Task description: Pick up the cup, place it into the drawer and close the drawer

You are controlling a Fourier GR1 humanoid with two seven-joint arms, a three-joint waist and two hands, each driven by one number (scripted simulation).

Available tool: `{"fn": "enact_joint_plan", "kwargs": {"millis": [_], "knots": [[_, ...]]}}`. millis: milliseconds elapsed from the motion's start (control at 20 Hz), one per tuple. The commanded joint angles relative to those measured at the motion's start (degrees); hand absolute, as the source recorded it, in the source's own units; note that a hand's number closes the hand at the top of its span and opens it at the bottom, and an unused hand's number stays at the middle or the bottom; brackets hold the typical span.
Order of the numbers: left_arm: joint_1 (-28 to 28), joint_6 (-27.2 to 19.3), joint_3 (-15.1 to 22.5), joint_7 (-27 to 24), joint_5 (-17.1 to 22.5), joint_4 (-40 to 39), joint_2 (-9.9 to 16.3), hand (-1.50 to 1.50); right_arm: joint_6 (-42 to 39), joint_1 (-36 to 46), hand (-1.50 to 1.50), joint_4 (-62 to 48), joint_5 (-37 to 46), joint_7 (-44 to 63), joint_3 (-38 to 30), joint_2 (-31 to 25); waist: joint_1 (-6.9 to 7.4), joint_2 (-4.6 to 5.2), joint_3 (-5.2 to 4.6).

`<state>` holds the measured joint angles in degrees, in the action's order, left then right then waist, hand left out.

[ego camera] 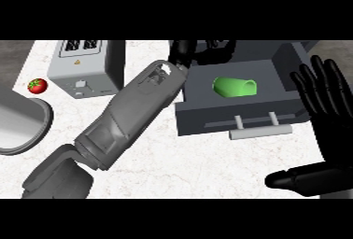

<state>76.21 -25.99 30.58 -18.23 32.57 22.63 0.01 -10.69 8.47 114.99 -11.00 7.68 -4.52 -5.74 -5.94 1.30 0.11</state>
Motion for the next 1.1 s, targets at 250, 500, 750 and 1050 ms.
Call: {"fn": "enact_joint_plan", "kwargs": {"millis": [250, 500, 750, 1050], "knots": [[-1.12, -2.86, 3.30, -2.93, 4.56, 0.50, -0.01, -1.50, 1.33, 3.37, -1.50, 1.27, -0.93, 2.34, 1.41, 1.13, -1.22, 0.60, -0.06], [-1.33, -0.39, 1.65, -5.30, 9.72, 4.51, -0.01, -1.50, -2.04, -2.15, -1.50, 1.07, -5.15, 0.45, 0.40, 1.12, 0.14, -0.16, -0.03], [-2.22, 2.09, -1.21, -10.38, 12.35, 8.00, -0.01, -1.50, -3.22, -2.63, -1.50, 4.19, -10.10, 3.90, -3.28, -1.84, 2.98, -0.98, -0.08], [-7.13, 1.70, -4.37, -7.26, 11.01, 14.44, 1.19, -1.50, -5.02, -3.18, 1.50, 4.86, -6.82, 2.74, -1.77, -3.24, 6.22, -1.65, -0.13]]}}
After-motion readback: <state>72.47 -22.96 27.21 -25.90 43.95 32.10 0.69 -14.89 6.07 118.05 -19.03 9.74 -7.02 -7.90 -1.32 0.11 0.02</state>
